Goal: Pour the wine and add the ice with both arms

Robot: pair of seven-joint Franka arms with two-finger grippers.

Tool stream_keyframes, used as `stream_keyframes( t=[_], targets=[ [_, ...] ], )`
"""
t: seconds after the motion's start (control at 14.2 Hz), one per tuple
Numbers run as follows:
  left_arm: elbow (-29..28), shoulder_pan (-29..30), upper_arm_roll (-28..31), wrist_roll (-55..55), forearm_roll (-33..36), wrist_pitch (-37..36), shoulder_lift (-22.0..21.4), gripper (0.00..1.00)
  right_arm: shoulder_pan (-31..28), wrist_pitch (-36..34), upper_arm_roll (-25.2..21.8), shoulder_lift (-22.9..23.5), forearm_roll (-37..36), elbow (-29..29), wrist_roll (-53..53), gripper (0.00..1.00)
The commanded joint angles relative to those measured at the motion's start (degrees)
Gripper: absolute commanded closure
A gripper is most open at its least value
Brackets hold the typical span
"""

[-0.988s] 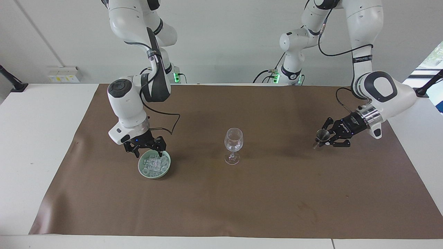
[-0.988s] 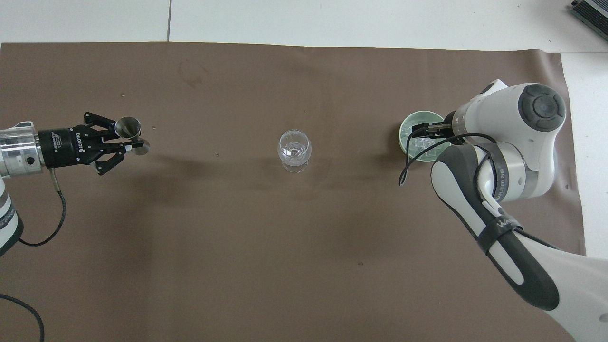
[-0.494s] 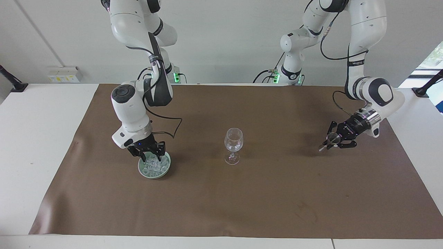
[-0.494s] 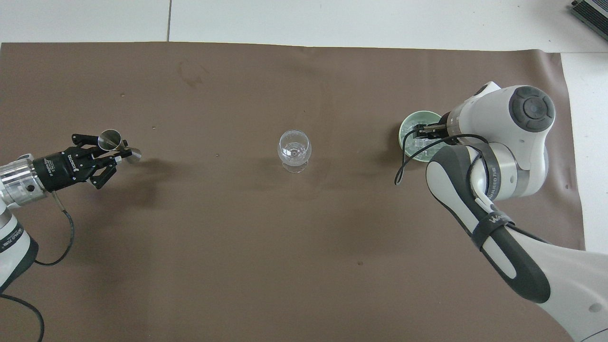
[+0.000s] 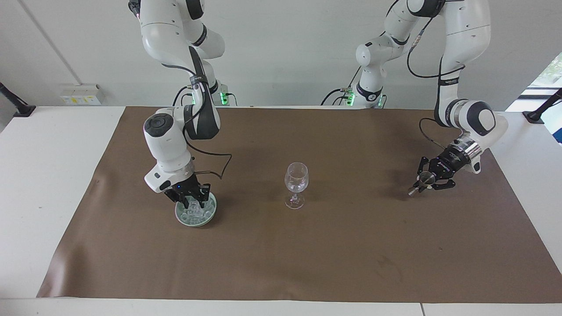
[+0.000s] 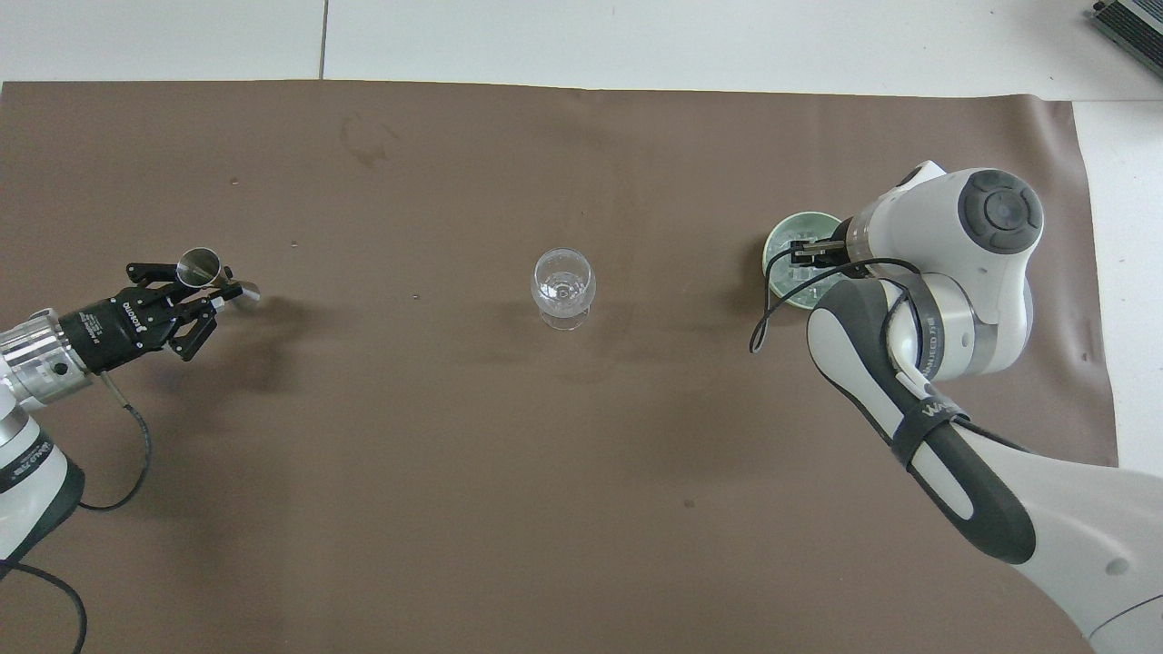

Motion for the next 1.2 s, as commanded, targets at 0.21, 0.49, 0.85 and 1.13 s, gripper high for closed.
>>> stream_keyframes(
  t=[0.21, 0.49, 0.85, 1.13],
  targets=[
    [-2.88, -0.61, -0.36, 1.34, -7.21, 4.28, -0.52, 1.00, 0.07, 0.95, -0.03, 0.35, -0.03, 0.35, 1.05, 0.69],
    [-4.46, -1.83, -0.36, 4.32, -9.68, 5.77, -0.43, 1.00, 0.07, 0.60, -0.03, 0.35, -0.03, 0.35, 1.13, 1.00],
    [-4.38, -3.15, -0.36, 6.08, -13.37, 7.36, 0.09, 1.00, -0.19, -2.37, -0.03, -0.34, -0.12, 2.89, 0.96, 1.00],
    [-4.38, -3.94, -0.36, 7.40, -14.60, 8.06, 0.27, 1.00, 1.82, -8.71, 1.02, -3.59, 0.67, 6.93, 1.66, 1.00]
  ],
)
